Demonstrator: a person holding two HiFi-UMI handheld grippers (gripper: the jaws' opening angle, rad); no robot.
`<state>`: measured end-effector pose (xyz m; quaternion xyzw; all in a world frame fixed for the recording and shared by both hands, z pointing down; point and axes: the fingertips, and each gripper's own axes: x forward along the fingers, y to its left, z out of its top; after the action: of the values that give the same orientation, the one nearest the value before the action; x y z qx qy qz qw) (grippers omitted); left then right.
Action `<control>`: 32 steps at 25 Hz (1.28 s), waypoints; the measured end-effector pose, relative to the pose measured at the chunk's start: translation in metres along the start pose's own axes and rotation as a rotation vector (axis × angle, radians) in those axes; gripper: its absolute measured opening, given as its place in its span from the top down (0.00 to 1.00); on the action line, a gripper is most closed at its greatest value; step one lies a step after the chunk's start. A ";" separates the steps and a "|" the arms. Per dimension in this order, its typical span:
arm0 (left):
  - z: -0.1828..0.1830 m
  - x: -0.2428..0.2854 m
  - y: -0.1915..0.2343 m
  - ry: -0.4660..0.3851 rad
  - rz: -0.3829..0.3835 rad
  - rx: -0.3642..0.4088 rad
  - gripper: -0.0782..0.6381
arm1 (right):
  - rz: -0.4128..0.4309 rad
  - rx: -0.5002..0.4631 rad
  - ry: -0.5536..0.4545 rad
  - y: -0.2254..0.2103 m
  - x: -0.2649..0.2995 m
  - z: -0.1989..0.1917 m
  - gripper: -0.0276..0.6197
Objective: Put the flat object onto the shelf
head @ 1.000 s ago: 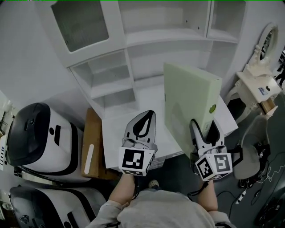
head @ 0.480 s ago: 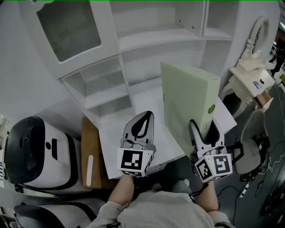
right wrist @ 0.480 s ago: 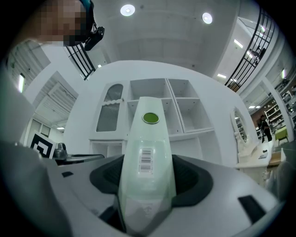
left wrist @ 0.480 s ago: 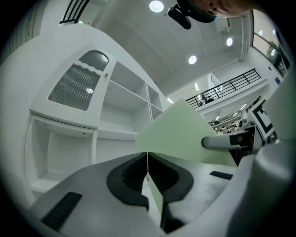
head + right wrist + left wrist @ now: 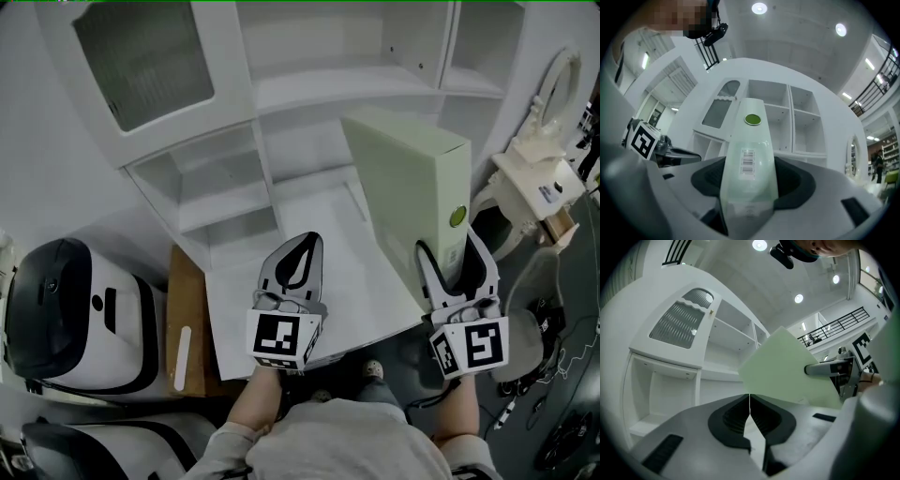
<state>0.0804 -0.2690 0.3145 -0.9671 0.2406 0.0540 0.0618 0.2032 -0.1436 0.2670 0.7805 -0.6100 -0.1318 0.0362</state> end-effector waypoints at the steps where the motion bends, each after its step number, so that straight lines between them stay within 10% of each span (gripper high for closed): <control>1: 0.001 0.003 0.001 -0.002 0.008 -0.001 0.87 | 0.017 -0.042 -0.004 -0.003 0.004 0.006 0.51; 16: 0.012 0.026 0.003 -0.019 0.123 0.011 0.87 | 0.192 -0.745 -0.039 -0.022 0.045 0.067 0.51; 32: 0.013 0.020 0.010 -0.008 0.238 0.042 0.87 | 0.236 -1.097 -0.163 -0.024 0.089 0.091 0.51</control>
<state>0.0929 -0.2850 0.2984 -0.9300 0.3545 0.0598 0.0761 0.2228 -0.2136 0.1596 0.5612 -0.5361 -0.4844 0.4036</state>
